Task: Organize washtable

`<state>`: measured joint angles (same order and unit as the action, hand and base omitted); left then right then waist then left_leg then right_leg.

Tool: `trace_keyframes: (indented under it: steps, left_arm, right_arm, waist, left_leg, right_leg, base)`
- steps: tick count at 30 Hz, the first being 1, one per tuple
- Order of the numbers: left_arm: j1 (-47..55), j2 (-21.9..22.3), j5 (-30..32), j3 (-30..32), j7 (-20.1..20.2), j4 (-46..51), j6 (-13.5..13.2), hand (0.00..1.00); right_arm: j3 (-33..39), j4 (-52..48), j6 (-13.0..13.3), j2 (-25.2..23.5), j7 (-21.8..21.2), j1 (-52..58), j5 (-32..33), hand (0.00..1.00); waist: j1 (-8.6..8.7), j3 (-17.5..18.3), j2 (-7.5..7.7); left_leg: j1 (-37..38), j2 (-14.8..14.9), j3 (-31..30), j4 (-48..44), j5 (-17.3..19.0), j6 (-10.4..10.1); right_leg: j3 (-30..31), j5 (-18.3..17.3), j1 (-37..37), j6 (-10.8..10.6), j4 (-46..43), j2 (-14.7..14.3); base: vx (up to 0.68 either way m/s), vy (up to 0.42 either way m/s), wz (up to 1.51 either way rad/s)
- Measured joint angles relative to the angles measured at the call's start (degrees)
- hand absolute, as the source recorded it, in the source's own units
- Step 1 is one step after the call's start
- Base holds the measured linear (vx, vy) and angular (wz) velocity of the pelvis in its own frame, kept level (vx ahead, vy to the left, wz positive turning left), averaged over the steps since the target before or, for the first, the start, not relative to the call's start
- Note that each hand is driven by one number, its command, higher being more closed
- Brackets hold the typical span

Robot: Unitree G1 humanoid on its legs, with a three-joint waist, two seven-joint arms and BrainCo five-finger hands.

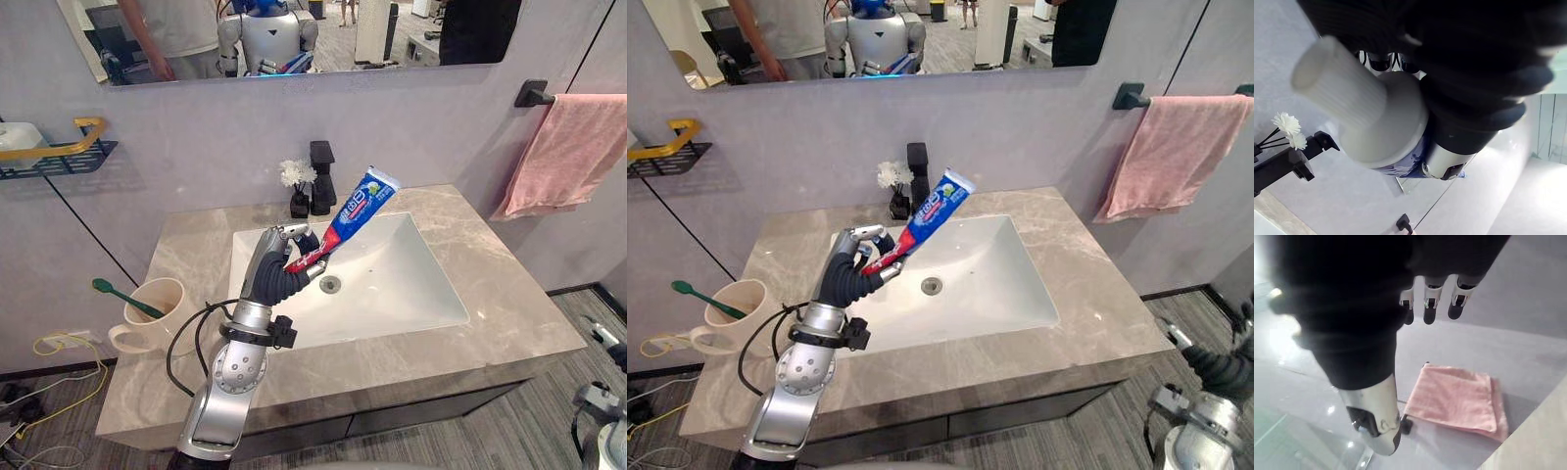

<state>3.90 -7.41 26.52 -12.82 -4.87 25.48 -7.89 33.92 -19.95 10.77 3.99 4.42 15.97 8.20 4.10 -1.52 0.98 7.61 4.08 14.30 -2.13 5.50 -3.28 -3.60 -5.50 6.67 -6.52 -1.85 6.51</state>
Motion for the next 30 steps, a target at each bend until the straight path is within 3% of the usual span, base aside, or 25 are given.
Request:
trace_keyframes:
  steps: [6,9,19,30]
  left_arm:
    - [-0.9,0.0,-2.9,-1.1,0.8,1.2,-0.3,1.00]
    - [-2.4,-0.1,-3.8,-3.2,0.8,1.3,-0.4,1.00]
    - [-5.3,-0.1,-5.7,-9.0,-1.5,1.5,-1.5,1.00]
    - [-6.7,-0.1,-5.7,-12.8,-3.1,-2.7,-1.6,1.00]
  right_arm:
    - [-13.4,-1.0,1.8,1.6,-4.9,-4.5,12.4,0.00]
    - [-17.8,-1.3,2.1,1.8,-6.4,-5.8,17.3,0.00]
    - [-36.3,-3.3,2.0,2.1,-11.0,-9.8,33.6,0.00]
    - [-46.2,-3.7,1.6,2.0,-12.3,-12.9,37.5,0.00]
  waist:
    - [-0.60,0.0,-0.15]
    - [-1.89,0.0,-0.15]
    - [-1.94,-0.1,-0.31]
    - [-2.05,-0.1,-0.26]
  left_leg:
    - [-1.2,-0.4,-2.1,-0.9,-0.1,0.1]
    - [-1.2,-0.7,-3.3,-0.9,-0.1,0.2]
    - [-2.5,-1.9,-5.9,-0.7,-0.8,1.0]
    - [-2.5,-2.3,-6.5,0.0,-1.3,1.2]
  right_leg:
    - [-2.0,0.1,0.3,0.0,0.1,0.5]
    - [-3.2,0.1,1.1,0.0,0.2,0.8]
    - [-5.9,0.1,1.5,0.0,0.7,1.8]
    - [-7.0,0.1,2.0,0.0,0.9,2.1]
  base:
    - [-0.03,-0.010,0.17]
    - [-0.02,-0.008,0.21]
    - [-0.01,0.001,0.14]
    - [0.00,-0.001,0.04]
